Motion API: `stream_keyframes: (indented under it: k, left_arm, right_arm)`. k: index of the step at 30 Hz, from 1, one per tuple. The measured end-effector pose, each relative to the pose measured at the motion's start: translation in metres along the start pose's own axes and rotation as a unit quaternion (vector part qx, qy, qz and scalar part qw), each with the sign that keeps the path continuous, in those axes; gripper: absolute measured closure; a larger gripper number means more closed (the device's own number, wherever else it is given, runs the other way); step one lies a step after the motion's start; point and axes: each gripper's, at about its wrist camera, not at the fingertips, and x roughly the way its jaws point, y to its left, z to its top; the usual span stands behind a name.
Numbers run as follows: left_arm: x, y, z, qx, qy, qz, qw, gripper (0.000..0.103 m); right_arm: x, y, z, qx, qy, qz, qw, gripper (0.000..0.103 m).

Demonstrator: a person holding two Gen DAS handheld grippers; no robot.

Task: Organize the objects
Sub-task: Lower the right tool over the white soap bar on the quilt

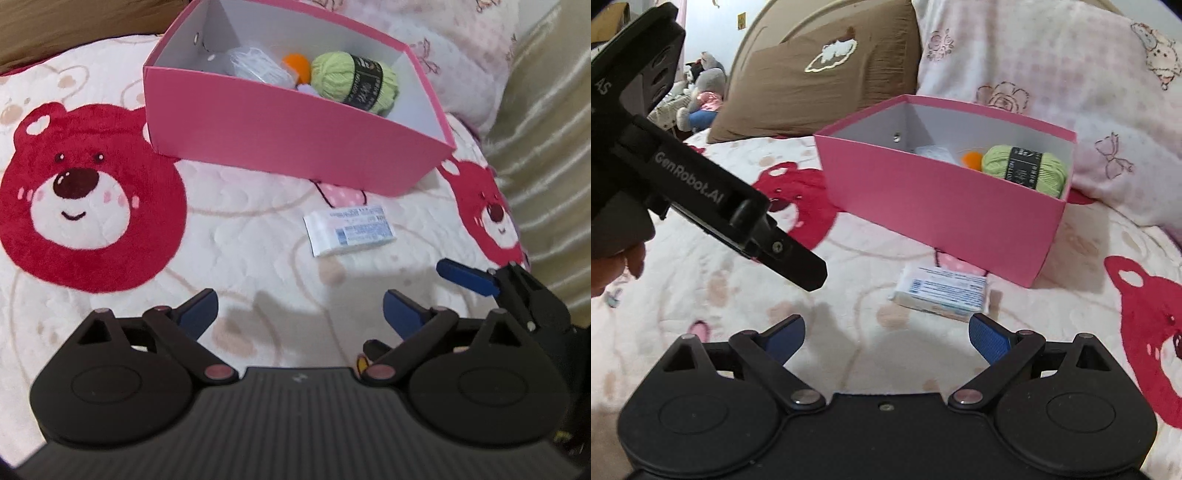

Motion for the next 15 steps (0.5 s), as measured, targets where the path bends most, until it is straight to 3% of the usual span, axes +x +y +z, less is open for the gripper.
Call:
stream_keyframes:
  k: [6, 15]
  left_arm:
    - [0.020, 0.003, -0.005, -0.005, -0.050, -0.001, 0.9987, 0.014]
    - [0.053, 0.001, -0.007, 0.006, -0.078, -0.003, 0.9969, 0.023]
  right_arm:
    - [0.023, 0.002, -0.006, -0.025, 0.003, -0.018, 1.000, 0.006]
    - [0.055, -0.013, -0.005, -0.026, 0.017, -0.034, 0.999, 0.007]
